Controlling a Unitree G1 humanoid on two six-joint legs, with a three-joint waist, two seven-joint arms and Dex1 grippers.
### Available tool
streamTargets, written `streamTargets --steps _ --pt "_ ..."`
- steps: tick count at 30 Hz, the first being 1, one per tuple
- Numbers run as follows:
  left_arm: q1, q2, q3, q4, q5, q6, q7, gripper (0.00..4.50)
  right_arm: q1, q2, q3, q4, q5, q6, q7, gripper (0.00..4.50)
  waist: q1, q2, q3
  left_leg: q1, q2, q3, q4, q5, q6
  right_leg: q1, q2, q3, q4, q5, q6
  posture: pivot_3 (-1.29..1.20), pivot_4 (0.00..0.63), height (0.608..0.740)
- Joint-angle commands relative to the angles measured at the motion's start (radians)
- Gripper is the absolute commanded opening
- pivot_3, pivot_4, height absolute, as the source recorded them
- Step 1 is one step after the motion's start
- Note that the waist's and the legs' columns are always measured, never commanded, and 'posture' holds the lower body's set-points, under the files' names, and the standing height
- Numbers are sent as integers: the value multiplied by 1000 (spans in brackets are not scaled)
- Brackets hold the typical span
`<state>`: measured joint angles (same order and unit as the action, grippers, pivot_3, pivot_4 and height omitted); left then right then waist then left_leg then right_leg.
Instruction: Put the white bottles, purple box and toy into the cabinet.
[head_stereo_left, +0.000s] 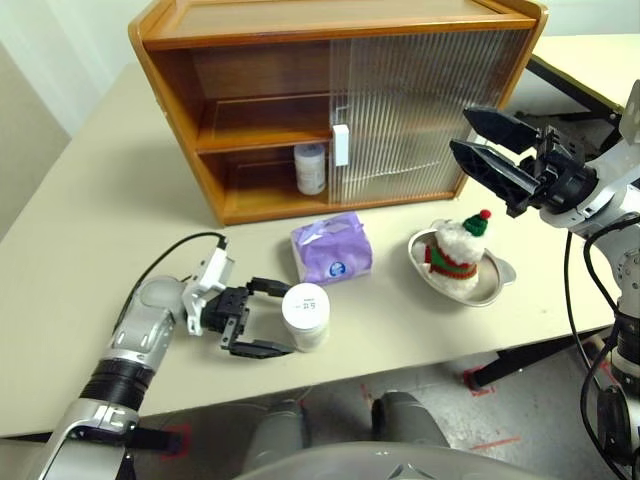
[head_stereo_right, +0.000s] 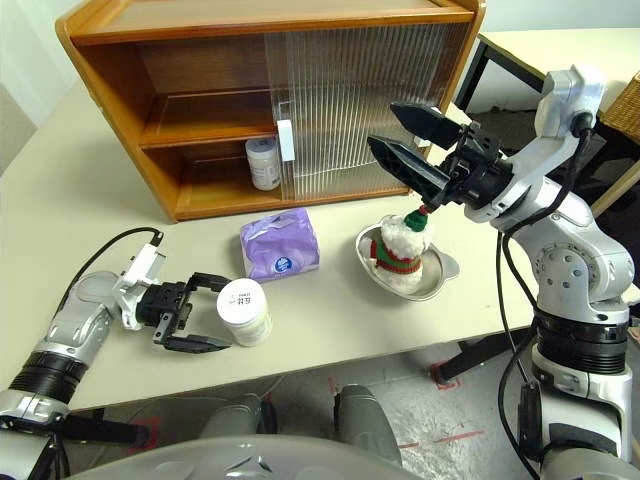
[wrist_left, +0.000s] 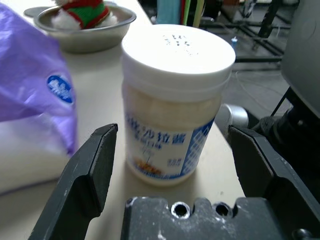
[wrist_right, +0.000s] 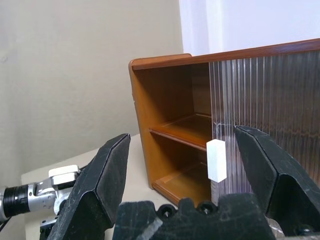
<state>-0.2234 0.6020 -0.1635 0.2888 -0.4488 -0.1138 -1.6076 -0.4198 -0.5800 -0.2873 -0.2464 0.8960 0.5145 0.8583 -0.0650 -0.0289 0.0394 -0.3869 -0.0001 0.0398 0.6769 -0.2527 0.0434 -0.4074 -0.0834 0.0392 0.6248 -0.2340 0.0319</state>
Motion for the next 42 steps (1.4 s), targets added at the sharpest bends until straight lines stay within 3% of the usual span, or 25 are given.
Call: streamTargets --steps 1,17,19,22,23,32,42 --pt "-12 -5 -22 15 6 -5 -7 4456 8 -19 -8 -19 3 11 -1 4500 0 0 0 0 0 0 1 0 0 0 0 0 0 0 0 -117 0 740" --pt "-50 -40 -24 111 18 -39 -7 4422 23 -15 -12 -39 5 7 -19 4500 -3 0 0 0 0 0 2 0 1 0 1 1 1 1 1 -129 0 740" --pt "-51 -52 -15 123 17 -28 -6 4074 24 -16 -12 -40 5 8 -18 4500 -3 0 0 0 0 0 2 0 1 0 1 1 1 1 1 -129 0 740" --pt "-52 -68 -6 137 19 -24 1 3153 24 -18 -13 -39 5 8 -16 4500 -3 0 0 0 0 0 2 1 1 0 1 1 1 1 1 -129 0 740" --pt "-52 -72 -5 140 21 -25 1 3075 24 -18 -14 -38 5 7 -16 4500 -3 0 0 0 0 0 2 1 1 0 1 1 1 1 1 -129 0 740" --pt "-54 -94 17 155 26 -18 11 3075 17 -17 -9 -31 1 4 -11 4500 -2 1 0 0 0 0 3 1 1 1 1 1 1 1 1 -120 0 740" --pt "-42 -35 125 45 -41 99 50 3075 5 -1 11 -10 -10 -5 2 4500 -2 0 0 0 0 0 3 1 2 0 2 1 1 2 2 -88 0 740"
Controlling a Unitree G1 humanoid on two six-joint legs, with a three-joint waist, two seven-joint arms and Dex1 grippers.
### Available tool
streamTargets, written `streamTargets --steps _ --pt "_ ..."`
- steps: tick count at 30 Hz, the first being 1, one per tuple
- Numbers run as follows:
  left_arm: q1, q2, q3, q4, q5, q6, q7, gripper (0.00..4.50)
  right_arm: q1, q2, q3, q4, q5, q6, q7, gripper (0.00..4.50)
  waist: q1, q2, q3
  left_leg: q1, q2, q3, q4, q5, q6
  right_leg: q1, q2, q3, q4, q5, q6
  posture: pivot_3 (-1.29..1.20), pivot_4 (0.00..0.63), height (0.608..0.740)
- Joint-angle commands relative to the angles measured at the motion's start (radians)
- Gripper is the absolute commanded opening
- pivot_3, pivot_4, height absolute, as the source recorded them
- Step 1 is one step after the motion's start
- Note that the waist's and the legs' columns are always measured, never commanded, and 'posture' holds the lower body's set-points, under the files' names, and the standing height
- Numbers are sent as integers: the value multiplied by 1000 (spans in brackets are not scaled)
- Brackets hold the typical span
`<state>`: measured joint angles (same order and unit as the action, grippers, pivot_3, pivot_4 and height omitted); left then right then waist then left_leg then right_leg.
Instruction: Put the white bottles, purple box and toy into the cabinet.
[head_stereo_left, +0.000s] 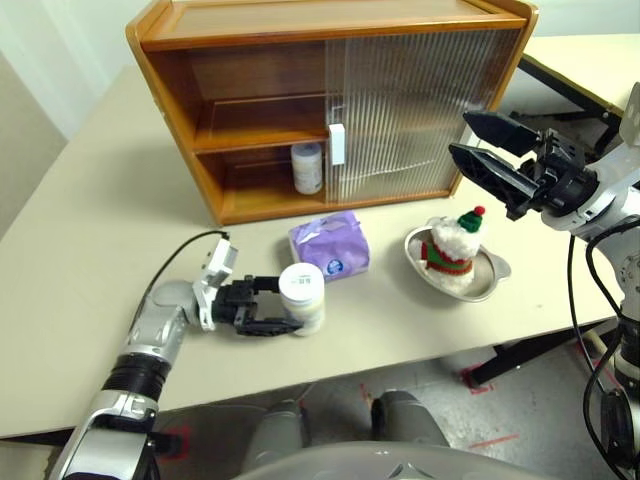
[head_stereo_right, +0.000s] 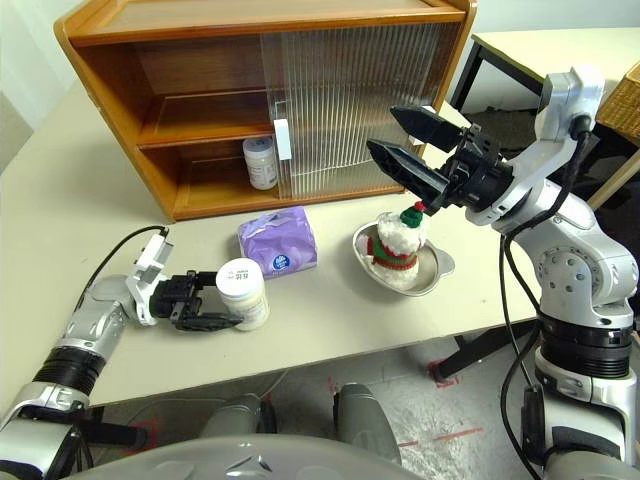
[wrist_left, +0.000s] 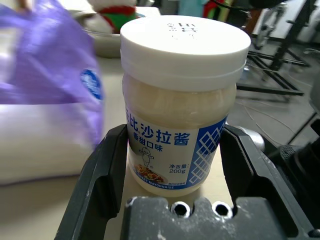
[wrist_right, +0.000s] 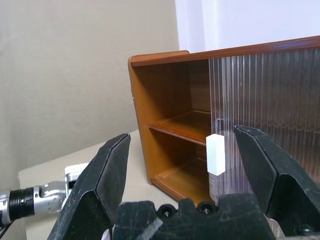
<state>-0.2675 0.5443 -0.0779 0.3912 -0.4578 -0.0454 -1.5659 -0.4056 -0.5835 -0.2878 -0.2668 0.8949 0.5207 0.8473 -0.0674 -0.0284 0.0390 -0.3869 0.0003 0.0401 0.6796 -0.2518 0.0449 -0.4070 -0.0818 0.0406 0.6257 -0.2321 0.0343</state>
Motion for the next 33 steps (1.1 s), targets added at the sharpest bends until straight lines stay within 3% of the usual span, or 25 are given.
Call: streamTargets --steps 1,7,15,33 --pt "7 31 49 -68 -35 48 17 3075 -12 5 14 15 -11 -13 15 4500 1 0 0 0 0 0 0 0 0 0 0 0 0 0 0 -84 0 740" --pt "18 62 124 -99 -64 126 70 3075 -21 17 21 30 -21 -15 29 4500 4 0 0 0 0 0 0 0 0 0 0 0 0 0 0 -70 0 740" --pt "-68 12 260 -71 -78 200 340 3075 -24 32 26 37 -31 -17 34 4500 9 0 0 0 0 0 0 0 0 0 -1 0 0 1 0 -68 0 740" --pt "-105 -188 248 -30 135 149 882 3075 10 26 13 15 -34 -16 28 4500 23 -1 0 -1 -2 0 0 -1 -2 0 -2 0 0 4 0 -99 0 740"
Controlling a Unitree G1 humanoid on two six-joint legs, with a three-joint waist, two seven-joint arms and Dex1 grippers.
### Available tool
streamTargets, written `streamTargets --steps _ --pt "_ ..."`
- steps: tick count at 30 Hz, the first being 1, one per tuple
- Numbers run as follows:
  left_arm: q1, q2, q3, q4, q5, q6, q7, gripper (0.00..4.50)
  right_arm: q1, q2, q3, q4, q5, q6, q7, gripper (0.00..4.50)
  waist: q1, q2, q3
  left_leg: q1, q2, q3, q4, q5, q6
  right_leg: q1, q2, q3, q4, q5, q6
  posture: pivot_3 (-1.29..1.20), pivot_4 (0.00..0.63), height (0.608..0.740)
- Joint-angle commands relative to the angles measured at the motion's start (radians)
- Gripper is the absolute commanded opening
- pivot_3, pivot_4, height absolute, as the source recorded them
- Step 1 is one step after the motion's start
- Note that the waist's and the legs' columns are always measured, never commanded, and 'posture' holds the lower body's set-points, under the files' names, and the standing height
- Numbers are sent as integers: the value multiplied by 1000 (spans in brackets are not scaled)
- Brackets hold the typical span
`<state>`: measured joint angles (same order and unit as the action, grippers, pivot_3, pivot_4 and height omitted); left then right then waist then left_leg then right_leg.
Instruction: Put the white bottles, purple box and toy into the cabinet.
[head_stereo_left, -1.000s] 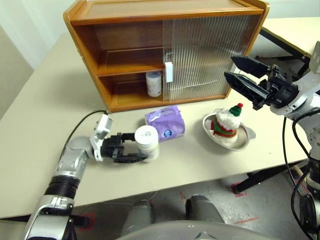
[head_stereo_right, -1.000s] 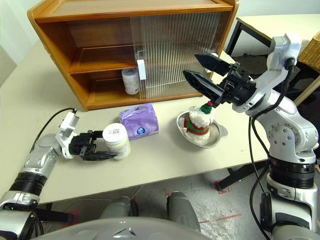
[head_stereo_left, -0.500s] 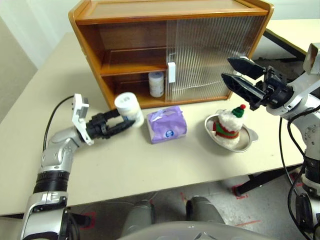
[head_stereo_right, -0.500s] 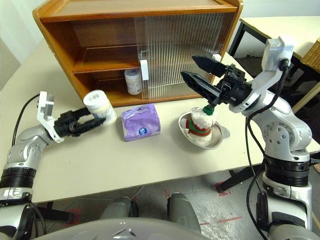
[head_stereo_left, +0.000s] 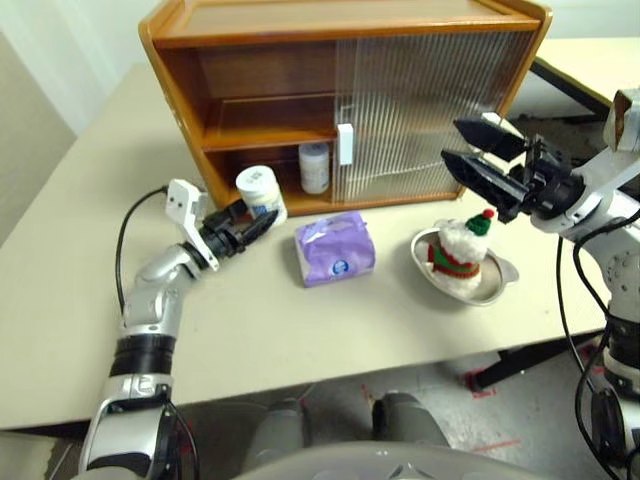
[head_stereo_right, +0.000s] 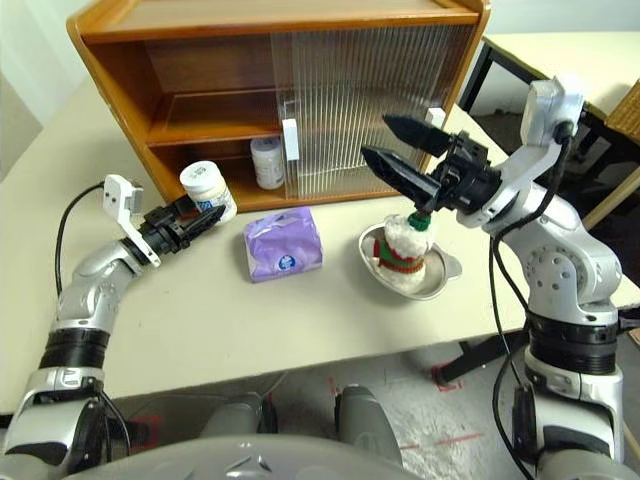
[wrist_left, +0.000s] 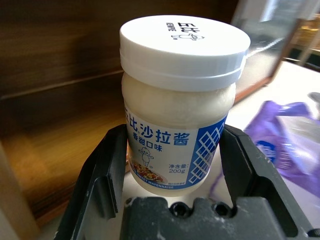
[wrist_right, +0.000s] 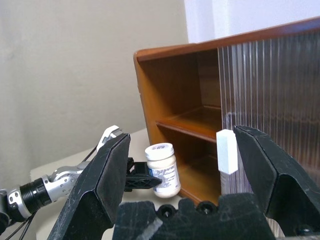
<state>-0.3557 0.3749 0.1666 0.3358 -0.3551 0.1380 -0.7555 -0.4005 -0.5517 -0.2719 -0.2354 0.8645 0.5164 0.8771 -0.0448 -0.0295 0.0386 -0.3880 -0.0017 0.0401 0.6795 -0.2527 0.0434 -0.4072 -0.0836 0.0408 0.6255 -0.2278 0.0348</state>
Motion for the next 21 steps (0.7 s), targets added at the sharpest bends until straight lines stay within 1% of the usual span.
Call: streamTargets --steps 1,7,12,21 --pt "-25 -29 3 39 47 -47 102 3075 6 -4 -3 -18 -4 -12 -3 4500 0 0 0 0 0 0 0 0 0 0 0 0 0 0 0 -99 0 740" --pt "-79 -65 3 169 144 -155 274 3075 9 -2 -3 -20 -5 -15 -4 4500 4 -1 0 0 -1 0 0 0 0 0 0 0 0 1 0 -102 0 740" --pt "-131 -100 17 266 167 -215 378 3075 7 -3 -4 -19 -5 -16 -3 4500 4 -2 -1 0 -1 0 0 0 0 0 0 0 0 1 0 -105 0 740" --pt "-240 -178 -2 456 233 -327 541 3075 7 1 -2 -22 -6 -16 -8 4500 2 -3 -2 0 -1 0 1 0 0 1 2 1 -1 3 1 -110 0 740"
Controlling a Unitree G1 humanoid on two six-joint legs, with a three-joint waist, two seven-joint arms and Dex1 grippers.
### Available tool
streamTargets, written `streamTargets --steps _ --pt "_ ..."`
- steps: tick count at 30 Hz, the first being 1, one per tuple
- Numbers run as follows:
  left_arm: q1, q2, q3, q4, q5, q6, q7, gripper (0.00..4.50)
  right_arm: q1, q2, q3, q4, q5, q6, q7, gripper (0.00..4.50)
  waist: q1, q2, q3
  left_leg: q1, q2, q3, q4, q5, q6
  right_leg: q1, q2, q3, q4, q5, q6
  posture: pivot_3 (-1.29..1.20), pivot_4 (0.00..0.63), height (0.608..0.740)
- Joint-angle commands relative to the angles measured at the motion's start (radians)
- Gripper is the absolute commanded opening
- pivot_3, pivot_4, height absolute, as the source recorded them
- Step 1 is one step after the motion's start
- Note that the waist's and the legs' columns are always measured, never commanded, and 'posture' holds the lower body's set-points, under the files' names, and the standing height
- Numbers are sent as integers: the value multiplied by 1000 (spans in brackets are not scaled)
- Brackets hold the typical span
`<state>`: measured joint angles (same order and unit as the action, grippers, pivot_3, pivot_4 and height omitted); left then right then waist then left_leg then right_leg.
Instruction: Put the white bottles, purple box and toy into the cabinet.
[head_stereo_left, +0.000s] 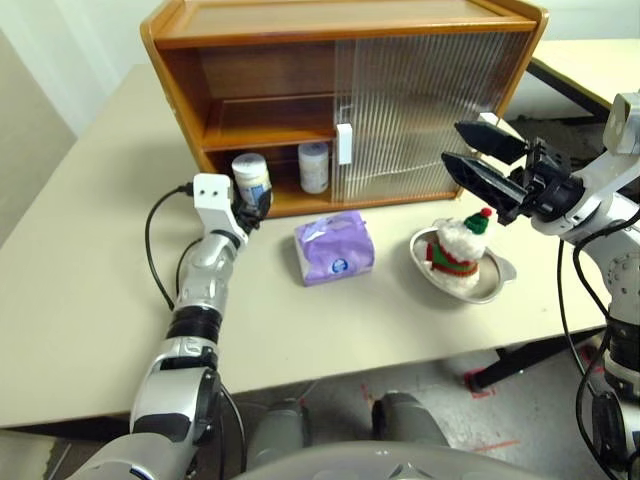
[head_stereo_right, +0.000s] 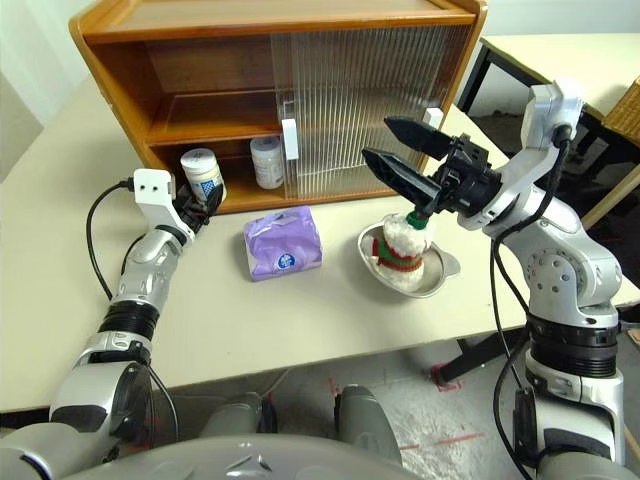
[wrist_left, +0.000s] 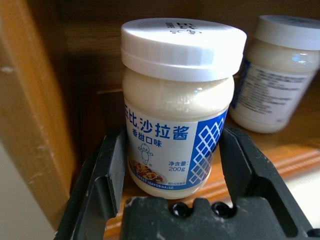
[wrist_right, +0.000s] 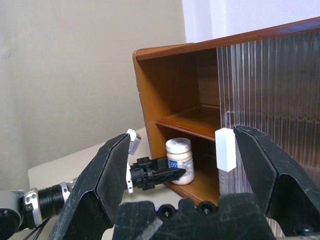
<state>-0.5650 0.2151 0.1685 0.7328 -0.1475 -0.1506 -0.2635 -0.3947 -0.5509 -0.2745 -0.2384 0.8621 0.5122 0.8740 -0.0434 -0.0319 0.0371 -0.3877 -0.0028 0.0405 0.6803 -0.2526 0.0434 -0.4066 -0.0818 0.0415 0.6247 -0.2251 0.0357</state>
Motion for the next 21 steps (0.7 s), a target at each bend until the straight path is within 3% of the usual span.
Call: streamTargets --steps 1,10,21 --pt "-45 -29 -7 82 36 -49 78 3075 1 2 2 -20 -3 -12 -6 4500 1 0 0 0 0 0 0 0 0 0 0 0 0 0 0 -112 0 740" --pt "-130 -101 -4 241 54 -116 190 3075 7 5 0 -27 -4 -14 -9 4500 4 -1 -1 -1 -1 0 0 -1 -1 1 0 0 -2 1 2 -124 0 740" --pt "-198 -106 7 360 59 -159 239 3075 14 6 2 -36 -1 -17 -14 4500 1 -2 -1 -1 -1 0 0 -1 -1 1 0 0 -2 1 3 -129 0 740"
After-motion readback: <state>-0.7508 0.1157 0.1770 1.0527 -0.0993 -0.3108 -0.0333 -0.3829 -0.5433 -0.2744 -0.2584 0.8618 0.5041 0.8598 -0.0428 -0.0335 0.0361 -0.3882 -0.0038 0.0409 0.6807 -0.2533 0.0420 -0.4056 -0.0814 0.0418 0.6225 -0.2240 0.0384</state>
